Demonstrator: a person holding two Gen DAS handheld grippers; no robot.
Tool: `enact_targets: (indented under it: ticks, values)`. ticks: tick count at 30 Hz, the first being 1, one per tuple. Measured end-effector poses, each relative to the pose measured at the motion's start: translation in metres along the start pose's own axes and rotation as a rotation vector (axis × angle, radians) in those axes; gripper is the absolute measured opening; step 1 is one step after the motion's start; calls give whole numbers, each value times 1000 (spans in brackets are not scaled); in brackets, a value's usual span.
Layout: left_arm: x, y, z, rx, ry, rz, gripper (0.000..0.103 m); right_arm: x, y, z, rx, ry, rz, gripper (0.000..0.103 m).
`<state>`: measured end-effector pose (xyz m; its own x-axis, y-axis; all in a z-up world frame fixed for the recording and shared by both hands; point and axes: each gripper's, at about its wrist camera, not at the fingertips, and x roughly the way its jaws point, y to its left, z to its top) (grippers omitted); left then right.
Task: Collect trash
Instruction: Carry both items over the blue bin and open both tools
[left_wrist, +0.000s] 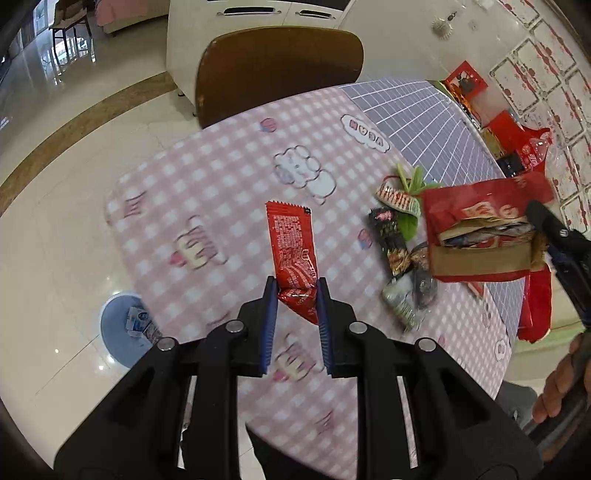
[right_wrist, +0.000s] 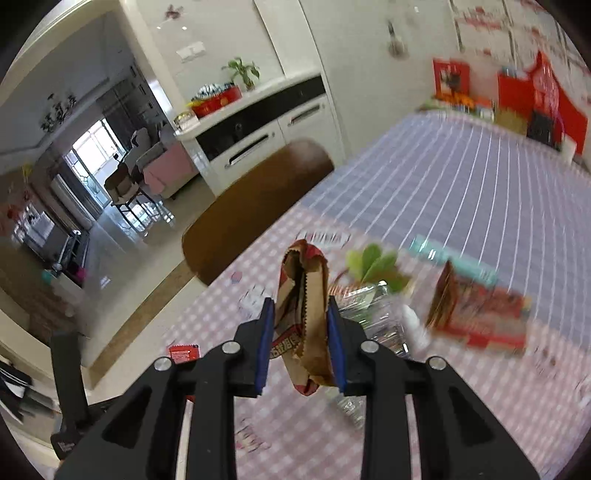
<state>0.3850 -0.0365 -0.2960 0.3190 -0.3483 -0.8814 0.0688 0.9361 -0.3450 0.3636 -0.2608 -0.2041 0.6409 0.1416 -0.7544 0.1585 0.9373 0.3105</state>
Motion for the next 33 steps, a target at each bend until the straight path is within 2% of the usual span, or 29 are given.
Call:
enact_targets:
  ticks: [2,9,14,20,24,28,33]
  values:
    - [-4,5,-7,3,4,-1,20,6,6,-9,0,19,-13,27]
    - [-28,47,-24,-43,-6,-4,20,13,60,-39,-40,67,59,27]
    - [-48,99,-39,-99,-6,44,20,27,123,-70,-124,136,149,27]
    - [-68,180,-69,-225,35,118,20,50,207,-119,-262,230,235,27]
    - [-75,227,-88,-299,85,161,20,63,250,-153,-336,282,257,27]
    - [-78,258,-103,-350,119,173,20,72,276,-173,-377,316,262,27]
    - [-81,279,-104,-375,131,142,21,76,293,-185,-403,324,254,27]
